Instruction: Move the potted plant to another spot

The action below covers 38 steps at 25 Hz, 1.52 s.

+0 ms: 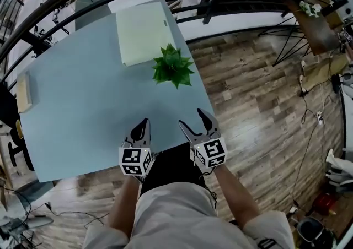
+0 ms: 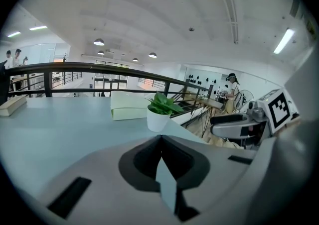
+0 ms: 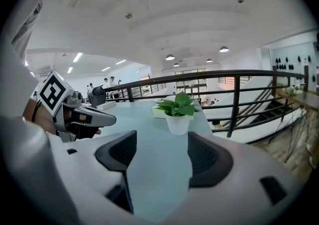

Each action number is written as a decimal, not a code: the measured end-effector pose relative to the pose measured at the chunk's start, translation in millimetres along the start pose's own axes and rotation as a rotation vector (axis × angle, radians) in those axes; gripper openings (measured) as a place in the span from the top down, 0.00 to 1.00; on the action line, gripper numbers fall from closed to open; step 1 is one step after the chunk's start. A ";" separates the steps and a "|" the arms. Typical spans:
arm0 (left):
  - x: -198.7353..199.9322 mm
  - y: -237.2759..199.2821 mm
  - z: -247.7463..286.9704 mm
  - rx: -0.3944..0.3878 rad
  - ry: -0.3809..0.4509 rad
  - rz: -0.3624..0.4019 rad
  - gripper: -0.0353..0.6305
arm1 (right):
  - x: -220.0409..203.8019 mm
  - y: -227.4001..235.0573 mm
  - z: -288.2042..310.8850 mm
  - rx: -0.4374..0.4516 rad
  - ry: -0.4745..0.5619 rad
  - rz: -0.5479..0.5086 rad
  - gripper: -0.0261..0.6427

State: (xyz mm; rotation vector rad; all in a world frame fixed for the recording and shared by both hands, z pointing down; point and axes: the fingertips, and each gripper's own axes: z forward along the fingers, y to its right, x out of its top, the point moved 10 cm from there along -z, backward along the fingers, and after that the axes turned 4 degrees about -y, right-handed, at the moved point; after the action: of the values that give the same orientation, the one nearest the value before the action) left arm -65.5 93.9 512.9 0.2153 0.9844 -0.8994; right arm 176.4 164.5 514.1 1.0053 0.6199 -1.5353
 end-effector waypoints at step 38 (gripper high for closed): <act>0.0 -12.0 65.6 0.186 -0.118 -0.145 0.93 | 13.2 61.5 158.1 0.165 -0.090 -0.071 0.29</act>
State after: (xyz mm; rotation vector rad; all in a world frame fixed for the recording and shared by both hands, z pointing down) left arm -33.1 51.2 552.6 0.2474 0.8144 -1.1259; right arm 194.8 13.2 589.7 1.0405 0.4756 -1.7070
